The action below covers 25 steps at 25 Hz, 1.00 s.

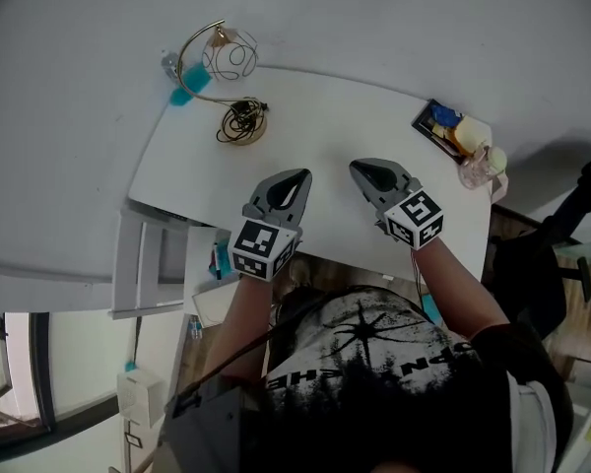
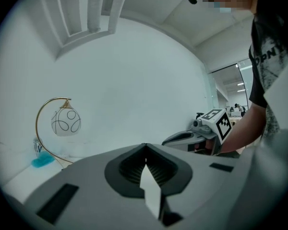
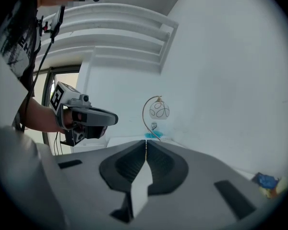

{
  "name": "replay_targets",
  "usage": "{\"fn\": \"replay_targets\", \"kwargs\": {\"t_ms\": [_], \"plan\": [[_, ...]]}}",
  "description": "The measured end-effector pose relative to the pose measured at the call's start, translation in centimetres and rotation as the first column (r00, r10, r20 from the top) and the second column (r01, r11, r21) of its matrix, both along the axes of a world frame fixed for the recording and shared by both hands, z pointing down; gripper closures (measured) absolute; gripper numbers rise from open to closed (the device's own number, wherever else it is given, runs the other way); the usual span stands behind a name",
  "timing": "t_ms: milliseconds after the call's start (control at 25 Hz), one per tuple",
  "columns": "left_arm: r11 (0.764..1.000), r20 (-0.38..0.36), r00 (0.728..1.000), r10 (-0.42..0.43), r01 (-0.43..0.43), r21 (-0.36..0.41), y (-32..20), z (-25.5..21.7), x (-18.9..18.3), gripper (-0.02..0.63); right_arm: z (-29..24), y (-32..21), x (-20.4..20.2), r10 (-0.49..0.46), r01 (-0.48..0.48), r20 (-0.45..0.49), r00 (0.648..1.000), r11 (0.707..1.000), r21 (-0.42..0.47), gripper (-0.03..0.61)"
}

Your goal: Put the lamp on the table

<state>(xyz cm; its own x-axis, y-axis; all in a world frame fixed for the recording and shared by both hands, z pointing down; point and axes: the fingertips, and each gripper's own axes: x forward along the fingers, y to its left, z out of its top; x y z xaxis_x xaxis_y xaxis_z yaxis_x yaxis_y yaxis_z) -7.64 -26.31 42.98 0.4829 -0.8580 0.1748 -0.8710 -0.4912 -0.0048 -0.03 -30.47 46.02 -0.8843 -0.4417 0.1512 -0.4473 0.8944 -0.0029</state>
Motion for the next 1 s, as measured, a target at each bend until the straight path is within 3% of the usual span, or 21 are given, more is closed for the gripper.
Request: {"fn": "replay_targets", "kwargs": {"t_ms": [280, 1000], "plan": [[0.999, -0.028, 0.999, 0.045, -0.045, 0.008, 2.1, 0.2, 3.3, 0.598, -0.6, 2.8, 4.0, 0.03, -0.03, -0.011, 0.999, 0.999, 0.014, 0.557], [0.989, 0.017, 0.989, 0.147, -0.147, -0.014, 3.8, 0.7, 8.6, 0.598, -1.1, 5.6, 8.6, 0.101, -0.101, -0.01, 0.995, 0.994, 0.048, 0.56]]}}
